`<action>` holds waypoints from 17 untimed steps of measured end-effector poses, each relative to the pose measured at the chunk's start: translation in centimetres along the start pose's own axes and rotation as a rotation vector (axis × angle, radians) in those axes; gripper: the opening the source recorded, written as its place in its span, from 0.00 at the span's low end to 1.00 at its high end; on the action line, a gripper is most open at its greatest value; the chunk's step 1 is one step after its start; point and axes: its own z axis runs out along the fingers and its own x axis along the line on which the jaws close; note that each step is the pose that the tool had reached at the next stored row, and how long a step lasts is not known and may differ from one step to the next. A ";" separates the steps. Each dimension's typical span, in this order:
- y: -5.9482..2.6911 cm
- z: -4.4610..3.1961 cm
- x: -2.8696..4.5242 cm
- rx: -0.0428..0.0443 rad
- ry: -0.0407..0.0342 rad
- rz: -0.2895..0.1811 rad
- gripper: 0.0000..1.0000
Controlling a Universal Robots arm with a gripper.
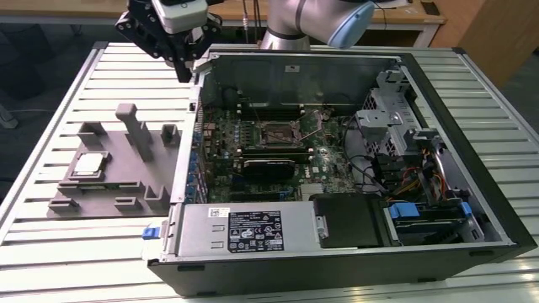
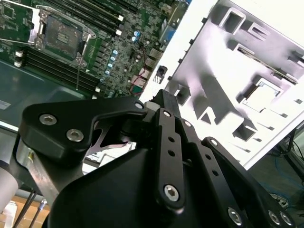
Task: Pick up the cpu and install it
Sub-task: 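Reach for the cpu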
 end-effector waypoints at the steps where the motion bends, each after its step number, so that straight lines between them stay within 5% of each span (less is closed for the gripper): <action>1: -0.01 0.00 0.13 0.0000 0.0000 0.000 0.11; 17: -0.06 0.05 2.17 0.0000 0.0000 0.000 0.11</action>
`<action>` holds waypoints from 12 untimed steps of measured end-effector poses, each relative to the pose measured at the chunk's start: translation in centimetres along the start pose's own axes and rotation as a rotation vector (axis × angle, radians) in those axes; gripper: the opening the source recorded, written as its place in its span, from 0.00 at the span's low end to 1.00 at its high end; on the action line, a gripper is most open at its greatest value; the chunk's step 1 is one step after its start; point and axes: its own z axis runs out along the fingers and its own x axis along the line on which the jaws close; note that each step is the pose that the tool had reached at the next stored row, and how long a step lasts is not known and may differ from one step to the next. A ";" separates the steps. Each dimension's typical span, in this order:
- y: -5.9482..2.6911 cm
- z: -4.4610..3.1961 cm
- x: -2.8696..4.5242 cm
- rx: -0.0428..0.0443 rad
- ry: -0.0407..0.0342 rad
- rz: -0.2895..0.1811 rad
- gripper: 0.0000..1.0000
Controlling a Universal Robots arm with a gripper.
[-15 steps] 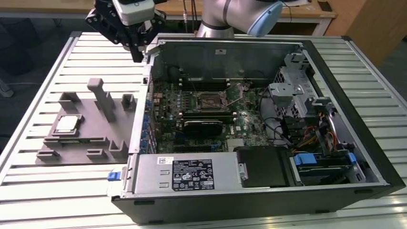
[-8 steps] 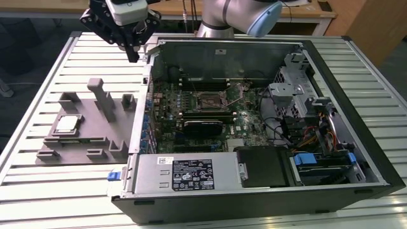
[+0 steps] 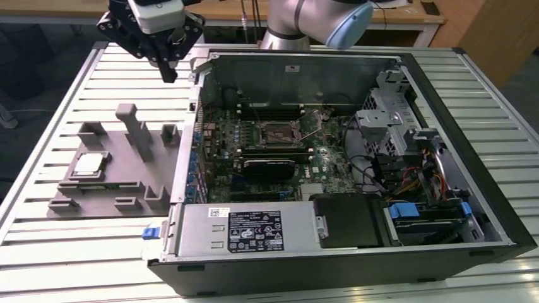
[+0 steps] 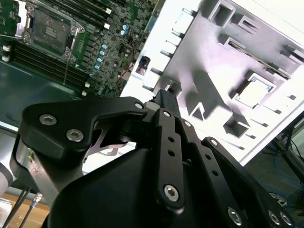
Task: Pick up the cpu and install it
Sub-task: 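Reach for the cpu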
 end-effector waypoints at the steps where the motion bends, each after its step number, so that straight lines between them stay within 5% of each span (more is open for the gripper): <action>1: 0.00 0.00 0.13 0.0000 0.0000 0.000 0.11; 12: 0.00 0.05 1.70 -0.0001 0.0000 0.000 0.11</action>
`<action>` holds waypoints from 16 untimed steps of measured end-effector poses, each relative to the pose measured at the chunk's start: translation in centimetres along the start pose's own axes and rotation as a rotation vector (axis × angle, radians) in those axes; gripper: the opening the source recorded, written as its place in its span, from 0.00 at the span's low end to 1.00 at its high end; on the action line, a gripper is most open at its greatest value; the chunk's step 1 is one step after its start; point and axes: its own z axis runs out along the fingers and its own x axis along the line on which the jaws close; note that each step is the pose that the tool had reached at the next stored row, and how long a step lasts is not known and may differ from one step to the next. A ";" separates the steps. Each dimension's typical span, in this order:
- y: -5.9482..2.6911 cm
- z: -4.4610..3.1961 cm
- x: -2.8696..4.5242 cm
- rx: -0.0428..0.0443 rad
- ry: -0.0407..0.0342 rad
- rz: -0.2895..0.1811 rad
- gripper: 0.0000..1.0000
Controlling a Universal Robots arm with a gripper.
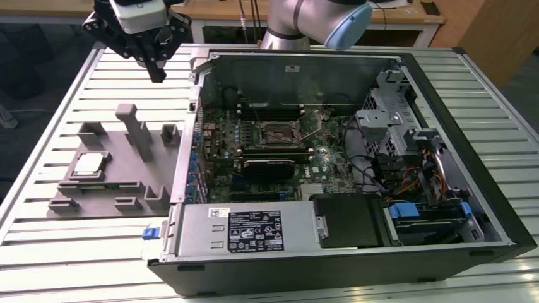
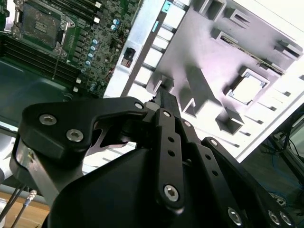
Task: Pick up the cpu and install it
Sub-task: 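Reach for the cpu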
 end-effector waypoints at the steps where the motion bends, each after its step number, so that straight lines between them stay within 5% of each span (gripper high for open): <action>1: 0.00 0.01 0.14 0.0000 0.0000 0.000 0.11; 16: -0.03 0.06 2.27 0.0001 0.0001 0.000 0.11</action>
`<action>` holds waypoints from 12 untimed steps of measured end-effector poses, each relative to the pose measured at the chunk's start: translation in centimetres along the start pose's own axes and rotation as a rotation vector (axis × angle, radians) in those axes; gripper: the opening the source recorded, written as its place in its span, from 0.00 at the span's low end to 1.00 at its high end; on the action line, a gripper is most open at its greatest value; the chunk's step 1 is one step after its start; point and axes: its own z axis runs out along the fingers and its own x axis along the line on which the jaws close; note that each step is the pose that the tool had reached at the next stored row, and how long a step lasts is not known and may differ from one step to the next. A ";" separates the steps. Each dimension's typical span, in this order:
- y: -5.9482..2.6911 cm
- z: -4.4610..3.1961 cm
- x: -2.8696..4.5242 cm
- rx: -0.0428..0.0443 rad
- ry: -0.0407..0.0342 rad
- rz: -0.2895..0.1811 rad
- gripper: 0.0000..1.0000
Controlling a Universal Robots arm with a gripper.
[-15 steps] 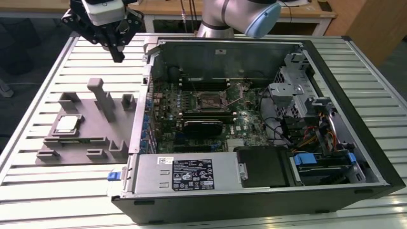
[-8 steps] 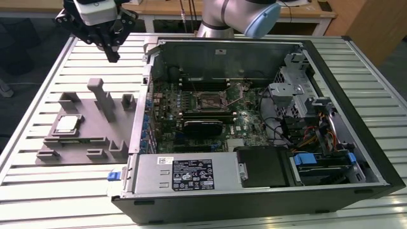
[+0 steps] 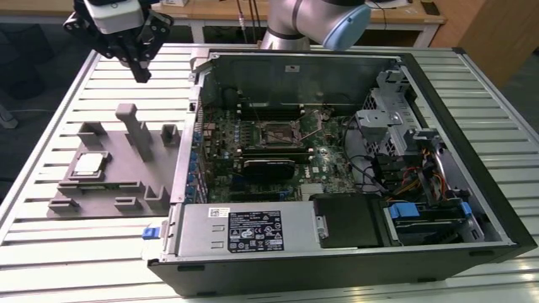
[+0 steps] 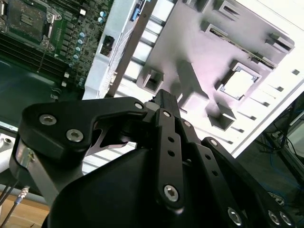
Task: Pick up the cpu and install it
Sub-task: 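Reach for the cpu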
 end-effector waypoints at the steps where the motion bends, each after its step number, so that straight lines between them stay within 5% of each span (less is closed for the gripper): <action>1: 0.00 0.01 0.15 0.0000 0.0000 0.000 0.11; 12: -0.13 0.21 1.99 0.0000 0.0000 0.000 0.11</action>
